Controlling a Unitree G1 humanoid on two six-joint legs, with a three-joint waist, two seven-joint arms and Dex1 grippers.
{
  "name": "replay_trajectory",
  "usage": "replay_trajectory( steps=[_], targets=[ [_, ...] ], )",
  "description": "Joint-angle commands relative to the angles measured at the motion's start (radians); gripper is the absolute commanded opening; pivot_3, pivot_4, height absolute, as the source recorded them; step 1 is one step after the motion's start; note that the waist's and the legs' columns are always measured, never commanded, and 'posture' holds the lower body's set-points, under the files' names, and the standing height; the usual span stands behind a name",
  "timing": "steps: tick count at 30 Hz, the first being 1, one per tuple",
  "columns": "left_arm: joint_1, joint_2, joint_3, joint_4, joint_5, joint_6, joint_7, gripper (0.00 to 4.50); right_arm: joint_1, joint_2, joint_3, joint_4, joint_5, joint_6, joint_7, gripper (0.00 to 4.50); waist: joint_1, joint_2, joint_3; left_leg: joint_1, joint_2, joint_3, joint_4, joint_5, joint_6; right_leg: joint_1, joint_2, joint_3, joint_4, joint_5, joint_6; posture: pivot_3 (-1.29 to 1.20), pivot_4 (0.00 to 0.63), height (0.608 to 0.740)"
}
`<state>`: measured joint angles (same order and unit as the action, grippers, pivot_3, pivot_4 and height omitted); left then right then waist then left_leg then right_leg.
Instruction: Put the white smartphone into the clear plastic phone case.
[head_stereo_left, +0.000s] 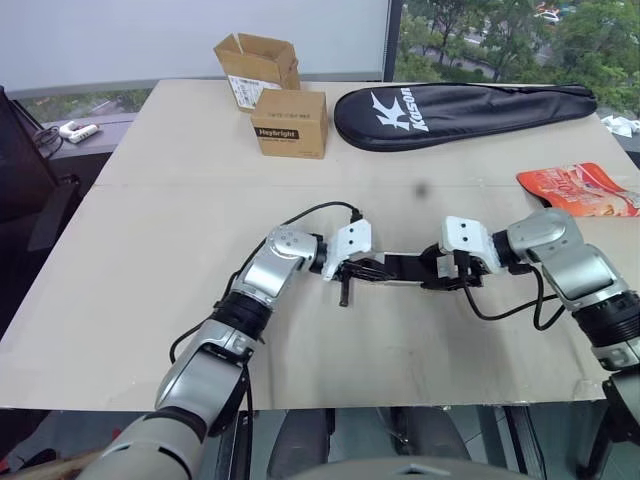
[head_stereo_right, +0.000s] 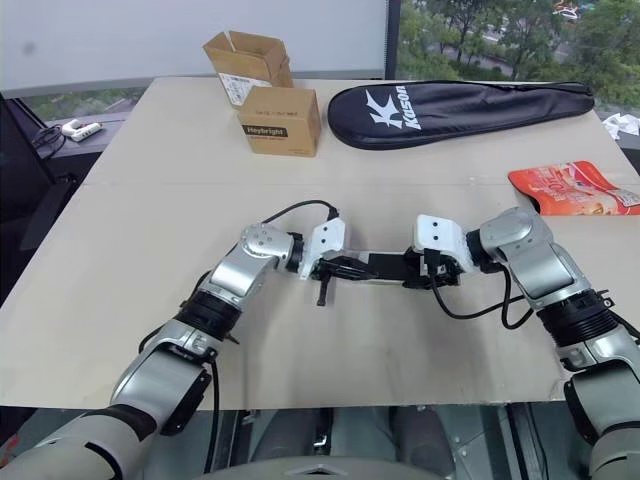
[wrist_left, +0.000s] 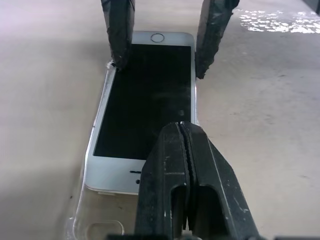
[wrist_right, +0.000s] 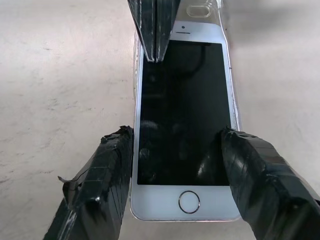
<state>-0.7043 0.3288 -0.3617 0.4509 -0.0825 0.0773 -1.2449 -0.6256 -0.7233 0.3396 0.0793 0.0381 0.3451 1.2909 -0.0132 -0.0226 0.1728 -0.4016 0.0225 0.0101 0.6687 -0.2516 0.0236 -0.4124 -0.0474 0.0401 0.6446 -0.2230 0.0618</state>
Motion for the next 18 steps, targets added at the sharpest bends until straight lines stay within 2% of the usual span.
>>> replay_trajectory(
  steps=[1,11,14,16,18],
  targets=[
    [0.009,-0.013,-0.014,0.04,0.031,-0.005,0.021,0.01,-0.001,0.001,-0.031,-0.038,0.015,0.006,-0.018,2.94,0.0,0.0,0.0,0.0,0.0,0.0,0.0,0.0,0.0,0.0,0.0,0.0,0.0,0.0,0.0,0.0,0.15,0.74],
    [0.017,-0.019,-0.014,0.053,0.04,-0.006,0.036,0.01,-0.02,-0.029,-0.176,-0.123,0.153,0.119,-0.046,2.94,0.003,0.0,0.0,0.0,0.0,0.0,0.0,0.0,0.0,0.0,0.0,0.0,0.0,0.0,0.0,0.0,0.15,0.74],
    [0.028,-0.01,-0.006,0.006,0.028,0.014,0.036,0.0,-0.002,-0.072,-0.226,-0.114,0.171,0.146,-0.056,2.1,0.002,0.0,0.0,0.0,0.0,-0.001,0.0,0.0,0.0,0.0,0.0,0.0,0.0,0.0,0.0,0.0,0.15,0.74],
    [0.032,-0.003,0.004,-0.031,0.018,0.021,0.038,0.0,0.029,-0.105,-0.23,-0.111,0.166,0.143,-0.049,1.31,0.004,0.0,0.0,0.0,0.0,-0.001,0.0,0.0,0.0,0.0,0.0,0.0,0.0,0.0,0.0,0.0,0.15,0.74],
    [0.032,-0.003,0.02,-0.07,0.0,0.042,0.046,0.0,0.056,-0.128,-0.221,-0.106,0.155,0.129,-0.051,0.29,0.002,0.0,0.0,0.0,0.0,-0.001,0.0,0.0,0.0,0.0,0.0,0.0,0.0,0.0,0.0,0.0,0.15,0.74]
  ],
)
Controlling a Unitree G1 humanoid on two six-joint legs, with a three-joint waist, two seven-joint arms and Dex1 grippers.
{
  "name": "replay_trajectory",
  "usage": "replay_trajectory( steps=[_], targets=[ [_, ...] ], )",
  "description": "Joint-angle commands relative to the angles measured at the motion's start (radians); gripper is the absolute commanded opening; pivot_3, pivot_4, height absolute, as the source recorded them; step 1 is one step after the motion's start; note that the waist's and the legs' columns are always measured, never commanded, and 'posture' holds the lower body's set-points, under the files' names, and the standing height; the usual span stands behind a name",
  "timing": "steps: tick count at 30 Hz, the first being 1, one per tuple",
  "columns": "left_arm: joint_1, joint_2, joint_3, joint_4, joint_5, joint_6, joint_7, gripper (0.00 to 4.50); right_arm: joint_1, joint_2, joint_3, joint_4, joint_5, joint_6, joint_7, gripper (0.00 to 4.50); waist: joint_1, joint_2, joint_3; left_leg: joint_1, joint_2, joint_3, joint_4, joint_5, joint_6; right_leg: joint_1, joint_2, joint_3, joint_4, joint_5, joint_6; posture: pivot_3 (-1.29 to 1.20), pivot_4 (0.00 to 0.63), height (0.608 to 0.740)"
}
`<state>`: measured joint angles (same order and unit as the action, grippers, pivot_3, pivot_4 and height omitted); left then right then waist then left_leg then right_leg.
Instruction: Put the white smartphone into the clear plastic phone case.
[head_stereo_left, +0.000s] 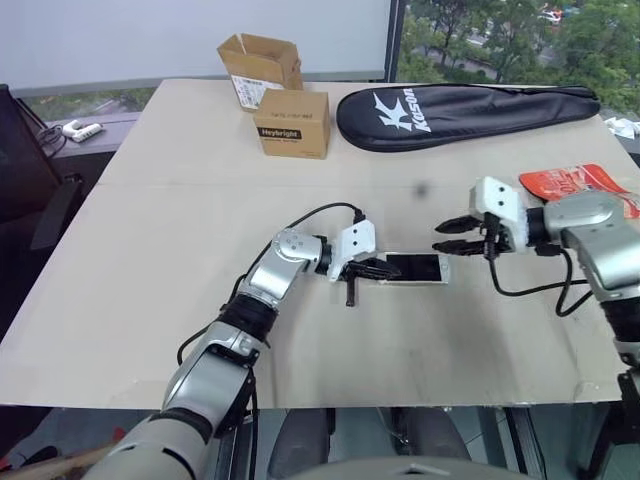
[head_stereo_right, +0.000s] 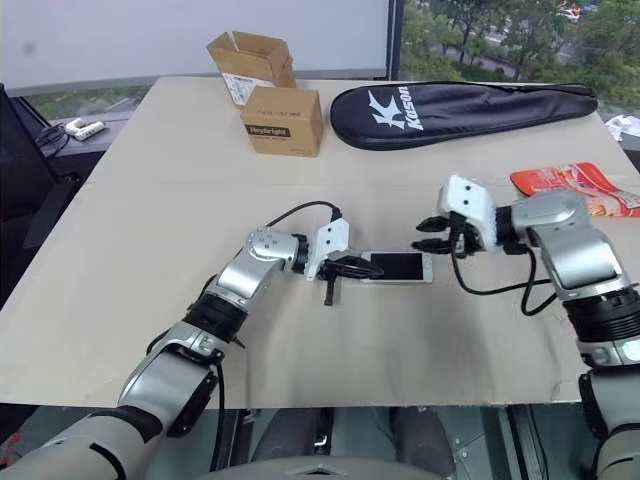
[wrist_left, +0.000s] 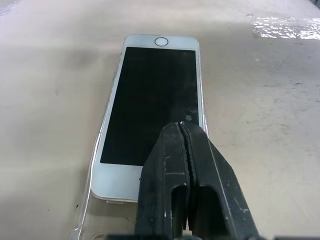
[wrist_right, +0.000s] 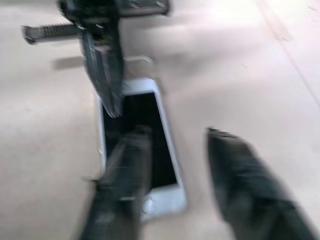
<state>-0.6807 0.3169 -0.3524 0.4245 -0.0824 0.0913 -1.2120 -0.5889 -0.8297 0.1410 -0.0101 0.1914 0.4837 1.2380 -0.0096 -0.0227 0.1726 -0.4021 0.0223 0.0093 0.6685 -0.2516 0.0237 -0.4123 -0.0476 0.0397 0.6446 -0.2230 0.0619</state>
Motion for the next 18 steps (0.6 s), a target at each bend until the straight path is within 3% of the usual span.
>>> replay_trajectory(
  steps=[1,6,10,14,18],
  targets=[
    [0.01,0.01,0.018,-0.066,-0.008,0.041,0.018,0.0,0.033,-0.032,-0.014,-0.015,-0.008,-0.019,0.0,0.05,-0.002,0.0,0.0,0.0,0.0,0.0,0.0,0.0,0.0,0.0,0.0,0.0,0.0,0.0,0.0,0.0,0.15,0.74],
    [0.032,0.045,0.076,-0.245,-0.074,0.14,0.031,0.0,0.075,-0.056,0.01,-0.008,-0.053,-0.045,-0.017,0.05,-0.007,0.0,0.0,0.0,0.0,0.0,0.0,0.0,0.0,-0.001,0.0,0.0,0.0,0.0,0.0,0.0,0.15,0.74],
    [0.052,0.126,0.132,-0.348,-0.105,0.219,0.043,0.0,0.086,-0.06,0.024,-0.014,-0.079,-0.05,-0.021,0.05,-0.008,0.0,0.0,0.0,0.001,0.0,0.0,0.0,0.0,-0.001,0.001,0.0,0.001,0.0,0.0,0.0,0.15,0.74],
    [0.096,0.209,0.144,-0.355,-0.084,0.231,0.051,0.0,0.086,-0.054,0.054,-0.006,-0.108,-0.065,-0.031,0.05,-0.007,0.001,0.0,0.001,0.001,0.0,-0.001,0.0,0.0,-0.001,0.001,0.001,0.0,0.0,0.0,0.0,0.15,0.74],
    [0.118,0.228,0.135,-0.312,-0.063,0.226,0.071,0.0,0.068,-0.046,0.076,0.016,-0.139,-0.077,-0.044,0.05,0.0,0.0,0.001,0.0,0.0,0.0,0.0,0.0,0.0,-0.001,0.0,0.0,0.0,0.0,0.0,0.0,0.15,0.74]
  ],
)
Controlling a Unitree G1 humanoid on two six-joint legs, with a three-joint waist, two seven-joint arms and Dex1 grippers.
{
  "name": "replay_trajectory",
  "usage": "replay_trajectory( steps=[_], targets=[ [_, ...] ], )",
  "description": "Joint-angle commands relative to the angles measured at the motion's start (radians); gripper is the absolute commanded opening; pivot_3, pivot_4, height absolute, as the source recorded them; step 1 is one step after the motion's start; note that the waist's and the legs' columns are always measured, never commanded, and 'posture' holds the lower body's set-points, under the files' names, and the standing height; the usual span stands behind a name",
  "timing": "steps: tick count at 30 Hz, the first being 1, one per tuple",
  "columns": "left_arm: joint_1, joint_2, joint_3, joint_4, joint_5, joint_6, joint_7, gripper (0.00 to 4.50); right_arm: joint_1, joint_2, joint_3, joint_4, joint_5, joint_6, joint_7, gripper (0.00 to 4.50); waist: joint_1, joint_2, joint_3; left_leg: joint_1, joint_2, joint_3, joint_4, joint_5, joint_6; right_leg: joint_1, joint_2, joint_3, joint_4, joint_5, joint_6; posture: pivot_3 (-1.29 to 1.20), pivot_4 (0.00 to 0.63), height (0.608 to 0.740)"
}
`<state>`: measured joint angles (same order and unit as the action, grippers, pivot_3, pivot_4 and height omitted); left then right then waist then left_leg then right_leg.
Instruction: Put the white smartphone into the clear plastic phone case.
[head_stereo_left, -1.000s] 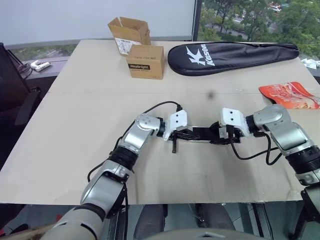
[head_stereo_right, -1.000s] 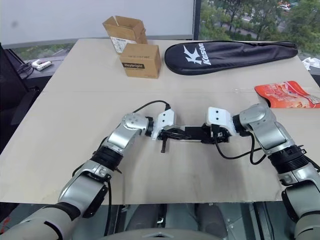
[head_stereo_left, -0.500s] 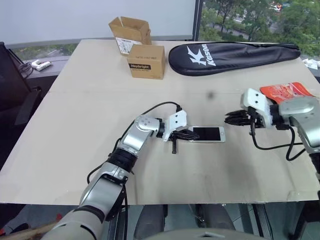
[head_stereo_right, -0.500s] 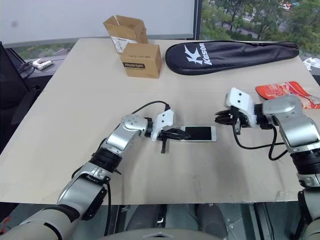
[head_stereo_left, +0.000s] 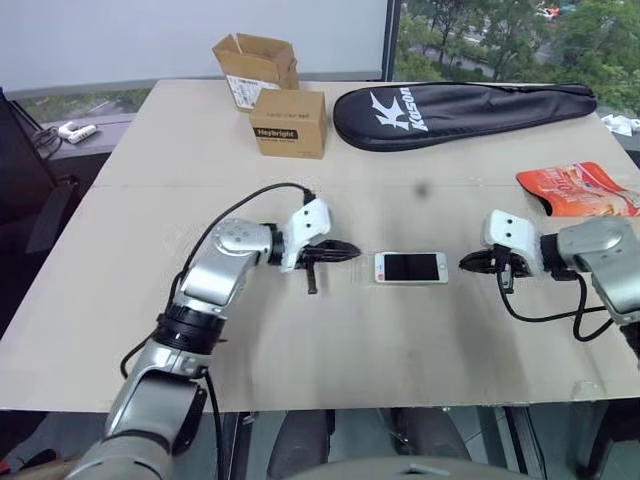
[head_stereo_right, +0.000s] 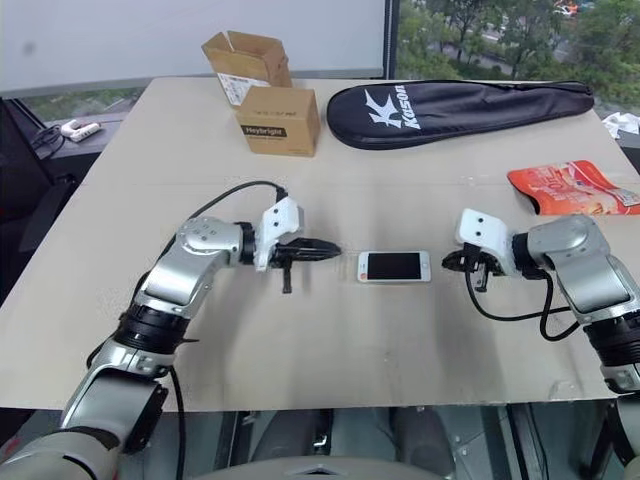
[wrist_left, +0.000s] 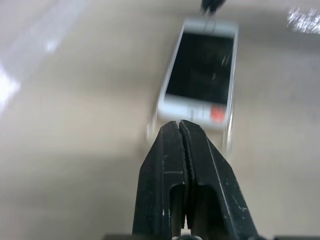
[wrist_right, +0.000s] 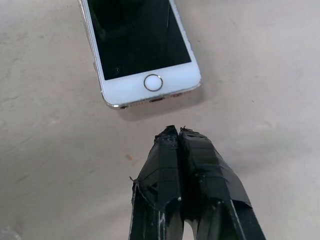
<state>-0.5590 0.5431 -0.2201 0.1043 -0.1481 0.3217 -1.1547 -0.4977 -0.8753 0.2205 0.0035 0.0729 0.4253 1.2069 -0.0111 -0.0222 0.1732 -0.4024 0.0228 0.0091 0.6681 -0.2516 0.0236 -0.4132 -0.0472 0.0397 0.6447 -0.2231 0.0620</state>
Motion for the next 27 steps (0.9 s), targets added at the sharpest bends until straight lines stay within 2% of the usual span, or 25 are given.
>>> replay_trajectory(
  steps=[1,13,27],
  targets=[
    [0.0,-0.004,-0.001,0.025,0.004,-0.008,0.015,0.0,-0.027,0.004,0.0,0.007,-0.026,-0.024,-0.019,0.05,0.004,0.0,0.0,0.0,0.0,0.0,0.0,0.0,0.0,0.0,0.0,0.0,0.0,0.0,0.0,0.0,0.15,0.74],
    [-0.046,-0.094,-0.1,0.173,0.045,-0.048,-0.018,0.0,-0.019,0.0,0.043,-0.049,-0.085,-0.005,-0.019,0.05,0.002,0.0,0.0,0.0,0.0,0.001,0.0,0.0,0.0,0.0,0.0,0.0,0.0,0.0,0.0,0.0,0.15,0.74],
    [-0.048,-0.178,-0.126,0.174,0.061,-0.061,-0.004,0.0,-0.078,0.119,0.161,-0.203,-0.145,0.116,-0.038,0.05,0.001,0.0,-0.001,0.001,-0.001,0.0,0.001,0.0,0.0,0.001,0.0,0.0,0.0,0.0,0.0,0.0,0.15,0.74]
  ],
)
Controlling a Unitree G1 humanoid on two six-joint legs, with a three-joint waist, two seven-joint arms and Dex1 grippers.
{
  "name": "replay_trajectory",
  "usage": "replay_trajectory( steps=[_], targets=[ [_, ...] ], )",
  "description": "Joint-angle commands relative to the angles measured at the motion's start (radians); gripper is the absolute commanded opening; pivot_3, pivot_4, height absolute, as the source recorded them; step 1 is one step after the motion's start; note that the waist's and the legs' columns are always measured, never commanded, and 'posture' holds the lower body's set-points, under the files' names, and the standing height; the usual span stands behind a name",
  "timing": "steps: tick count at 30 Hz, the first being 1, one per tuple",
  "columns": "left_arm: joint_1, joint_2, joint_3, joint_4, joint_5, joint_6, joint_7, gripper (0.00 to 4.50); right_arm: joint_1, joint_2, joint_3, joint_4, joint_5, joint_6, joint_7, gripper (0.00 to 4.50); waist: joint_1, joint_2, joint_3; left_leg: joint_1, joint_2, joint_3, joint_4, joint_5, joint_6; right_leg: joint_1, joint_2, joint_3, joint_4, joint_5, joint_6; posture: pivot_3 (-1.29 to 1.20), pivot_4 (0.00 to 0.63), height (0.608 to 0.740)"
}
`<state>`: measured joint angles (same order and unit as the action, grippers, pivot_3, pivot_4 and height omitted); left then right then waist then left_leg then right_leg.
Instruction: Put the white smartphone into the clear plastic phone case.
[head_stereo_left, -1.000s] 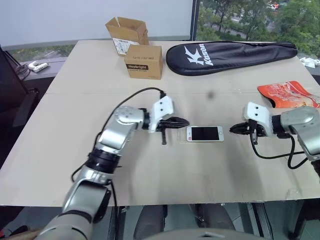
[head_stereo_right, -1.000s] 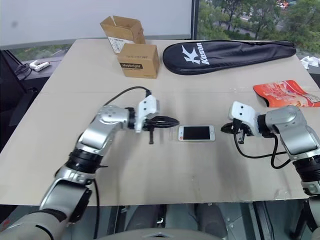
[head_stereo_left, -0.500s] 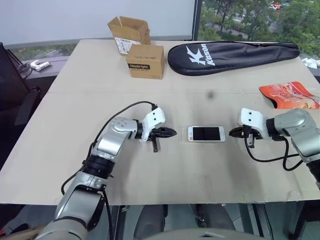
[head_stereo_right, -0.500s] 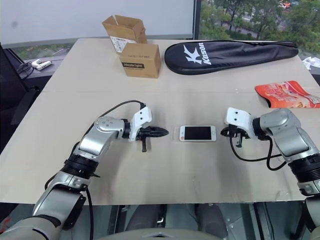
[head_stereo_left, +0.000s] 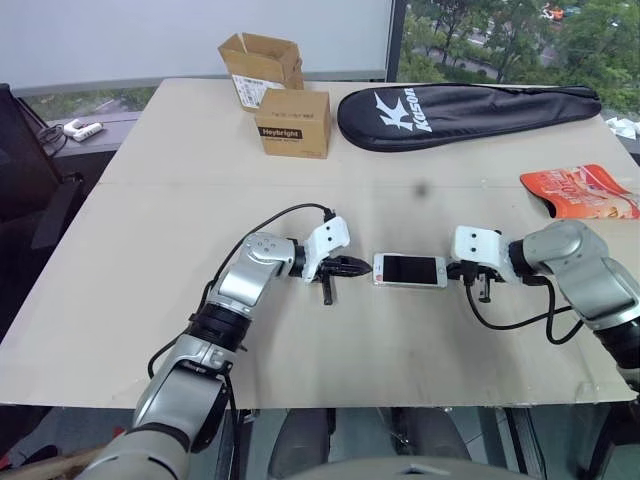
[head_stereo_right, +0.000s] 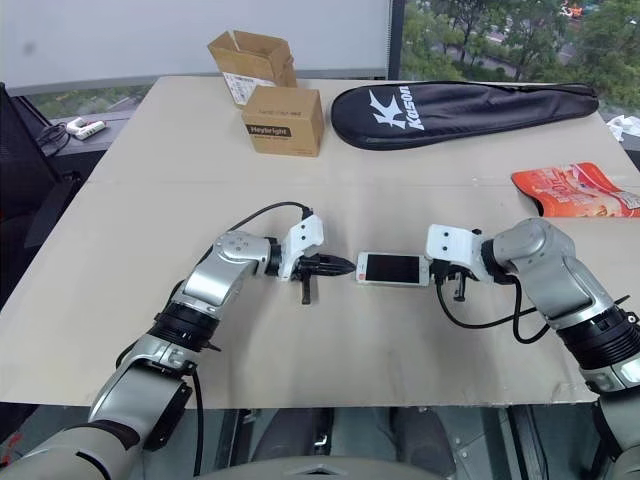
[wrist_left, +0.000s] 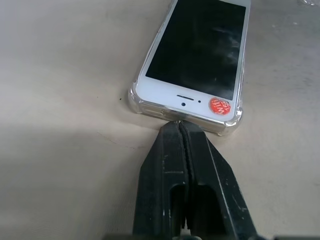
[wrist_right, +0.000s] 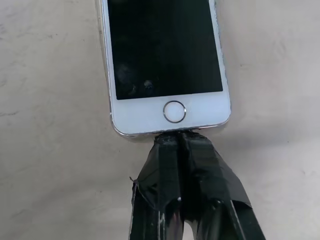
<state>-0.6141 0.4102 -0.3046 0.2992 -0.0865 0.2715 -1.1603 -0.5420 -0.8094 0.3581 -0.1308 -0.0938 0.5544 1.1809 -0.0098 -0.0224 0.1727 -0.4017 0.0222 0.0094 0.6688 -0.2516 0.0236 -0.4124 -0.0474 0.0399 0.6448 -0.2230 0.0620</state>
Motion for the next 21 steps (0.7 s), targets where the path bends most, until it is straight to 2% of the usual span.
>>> replay_trajectory(
  steps=[1,5,10,14,17,21],
  targets=[
    [0.011,-0.045,-0.042,-0.026,0.001,-0.009,0.002,0.0,-0.035,0.06,0.022,-0.068,0.019,-0.014,-0.016,0.05,-0.001,0.0,0.0,0.0,0.0,0.0,0.0,0.0,0.0,0.0,0.0,0.0,0.0,0.0,0.0,0.0,0.15,0.74],
    [0.019,-0.035,-0.031,-0.042,0.0,-0.004,0.001,0.0,-0.027,0.043,-0.006,-0.056,0.004,-0.022,-0.021,0.05,-0.003,0.0,0.0,0.002,0.0,0.0,0.0,0.0,0.0,0.001,0.0,0.0,0.001,0.0,0.0,0.0,0.15,0.74],
    [0.015,0.046,0.024,-0.078,0.005,-0.002,0.006,0.0,0.031,-0.077,-0.141,-0.058,0.025,-0.013,-0.027,0.05,0.0,0.0,0.0,0.0,0.0,0.0,0.0,0.0,0.0,0.0,0.0,0.0,0.001,0.0,0.0,0.0,0.15,0.74],
    [0.008,0.078,0.061,-0.11,-0.013,0.01,0.021,0.0,0.084,-0.115,-0.233,-0.057,0.065,-0.012,-0.062,0.05,-0.001,0.0,0.0,-0.001,0.0,-0.001,0.0,0.0,0.0,-0.001,0.0,0.0,0.0,0.0,0.0,0.0,0.15,0.74],
    [0.008,0.074,0.095,-0.152,-0.045,0.025,0.042,0.0,0.134,-0.05,-0.361,-0.07,0.173,0.022,-0.114,0.05,-0.003,0.0,0.0,-0.001,0.0,-0.001,-0.001,0.0,0.0,-0.001,0.0,-0.001,0.0,0.0,0.0,0.0,0.15,0.74],
    [0.028,-0.001,0.12,-0.207,-0.122,0.036,0.066,0.0,0.193,0.129,-0.495,-0.082,0.328,-0.003,-0.202,0.05,-0.002,0.0,0.0,-0.001,0.001,-0.002,0.0,0.0,0.0,0.0,0.0,-0.001,0.0,0.0,0.0,0.0,0.15,0.74]
  ],
)
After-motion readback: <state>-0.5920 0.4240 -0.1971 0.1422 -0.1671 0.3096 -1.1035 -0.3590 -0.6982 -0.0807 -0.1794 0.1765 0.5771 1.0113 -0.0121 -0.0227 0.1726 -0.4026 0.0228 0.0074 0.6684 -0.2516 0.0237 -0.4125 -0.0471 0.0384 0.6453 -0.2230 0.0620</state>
